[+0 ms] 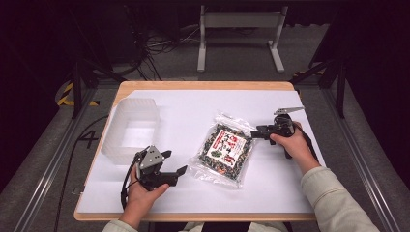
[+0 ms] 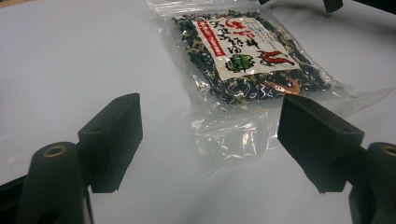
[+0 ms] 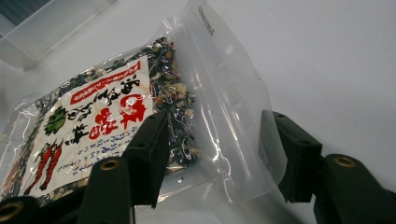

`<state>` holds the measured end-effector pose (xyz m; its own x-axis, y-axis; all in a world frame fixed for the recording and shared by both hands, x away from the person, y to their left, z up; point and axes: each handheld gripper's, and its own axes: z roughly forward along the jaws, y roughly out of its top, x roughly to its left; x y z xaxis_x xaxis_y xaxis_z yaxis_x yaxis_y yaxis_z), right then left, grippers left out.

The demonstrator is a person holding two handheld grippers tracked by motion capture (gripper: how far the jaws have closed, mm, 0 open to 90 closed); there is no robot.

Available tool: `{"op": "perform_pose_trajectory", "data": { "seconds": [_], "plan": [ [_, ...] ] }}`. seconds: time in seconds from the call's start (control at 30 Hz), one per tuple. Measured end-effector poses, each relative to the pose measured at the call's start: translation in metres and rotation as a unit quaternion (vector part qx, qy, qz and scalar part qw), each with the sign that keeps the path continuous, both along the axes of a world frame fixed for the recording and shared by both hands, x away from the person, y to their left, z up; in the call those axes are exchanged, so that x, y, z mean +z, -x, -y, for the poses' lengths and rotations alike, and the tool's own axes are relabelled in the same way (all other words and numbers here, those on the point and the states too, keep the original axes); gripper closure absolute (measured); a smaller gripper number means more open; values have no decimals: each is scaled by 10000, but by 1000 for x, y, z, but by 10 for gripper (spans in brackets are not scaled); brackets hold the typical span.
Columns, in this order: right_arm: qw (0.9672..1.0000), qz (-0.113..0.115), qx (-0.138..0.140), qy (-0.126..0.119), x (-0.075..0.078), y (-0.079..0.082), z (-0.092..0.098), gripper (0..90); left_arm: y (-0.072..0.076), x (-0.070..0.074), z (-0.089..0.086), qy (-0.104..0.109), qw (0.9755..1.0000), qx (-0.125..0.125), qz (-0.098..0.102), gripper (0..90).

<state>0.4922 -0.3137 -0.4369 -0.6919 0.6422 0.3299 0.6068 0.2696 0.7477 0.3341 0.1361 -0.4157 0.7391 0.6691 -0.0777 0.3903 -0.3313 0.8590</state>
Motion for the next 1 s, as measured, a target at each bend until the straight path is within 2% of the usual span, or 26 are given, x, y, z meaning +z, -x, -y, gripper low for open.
{"op": "perform_pose_trajectory", "data": {
  "seconds": [0.17,0.27,0.3,0.43,0.5,0.77,0.87,0.93,1.0],
  "plan": [
    [10000,-19,-22,-38,0,0,2,529,0,0,0,-16,10000,-4,4,230],
    [9999,0,-23,115,-1,1,1,600,0,0,1,-81,10000,25,30,232],
    [9997,10,24,238,-1,2,-1,656,0,-1,1,-87,10000,45,6,233],
    [9994,64,90,331,-2,3,-4,710,0,-1,2,-91,9999,42,20,233],
    [9986,135,128,503,-1,5,-5,759,0,-1,2,-93,9999,44,21,234],
    [9969,257,228,701,0,8,-9,838,1,-1,2,-91,9999,55,30,234],
    [9960,387,302,750,0,9,-10,848,1,-1,2,-100,9999,54,28,233],
    [9936,532,406,910,1,10,-12,867,1,-1,2,-95,9999,65,35,233],
    [9937,555,445,864,2,11,-13,899,1,0,2,-98,9999,60,44,233]
  ]
}}
